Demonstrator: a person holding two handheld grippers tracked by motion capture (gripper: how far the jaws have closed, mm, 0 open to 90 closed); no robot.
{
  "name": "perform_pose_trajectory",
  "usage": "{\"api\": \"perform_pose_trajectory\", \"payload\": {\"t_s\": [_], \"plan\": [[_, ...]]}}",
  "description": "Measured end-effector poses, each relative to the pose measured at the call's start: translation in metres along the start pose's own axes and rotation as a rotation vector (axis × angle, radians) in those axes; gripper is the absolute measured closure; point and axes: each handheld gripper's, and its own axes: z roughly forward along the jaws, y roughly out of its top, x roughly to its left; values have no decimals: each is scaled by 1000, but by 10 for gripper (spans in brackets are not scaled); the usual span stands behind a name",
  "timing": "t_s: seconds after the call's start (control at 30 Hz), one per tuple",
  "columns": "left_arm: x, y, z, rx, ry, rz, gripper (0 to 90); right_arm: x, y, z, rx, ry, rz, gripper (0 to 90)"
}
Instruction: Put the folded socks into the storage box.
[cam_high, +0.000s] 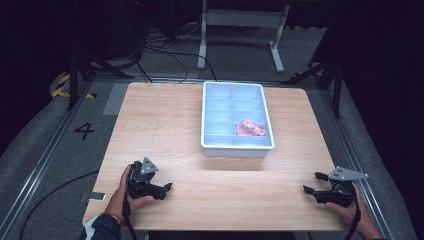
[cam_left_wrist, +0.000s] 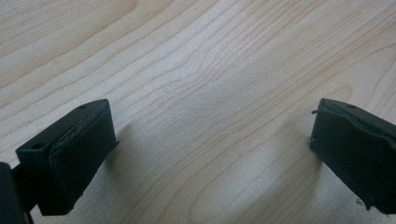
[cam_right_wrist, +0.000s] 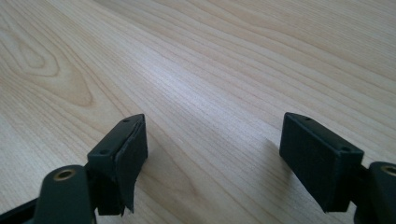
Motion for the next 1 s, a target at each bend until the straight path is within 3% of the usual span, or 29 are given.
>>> {"api": "perform_pose_trajectory", "payload": {"t_s": [1.0], "plan": [[0,2,2,-4,-5,3,4,1,0,0,0,-9,10,236]]}}
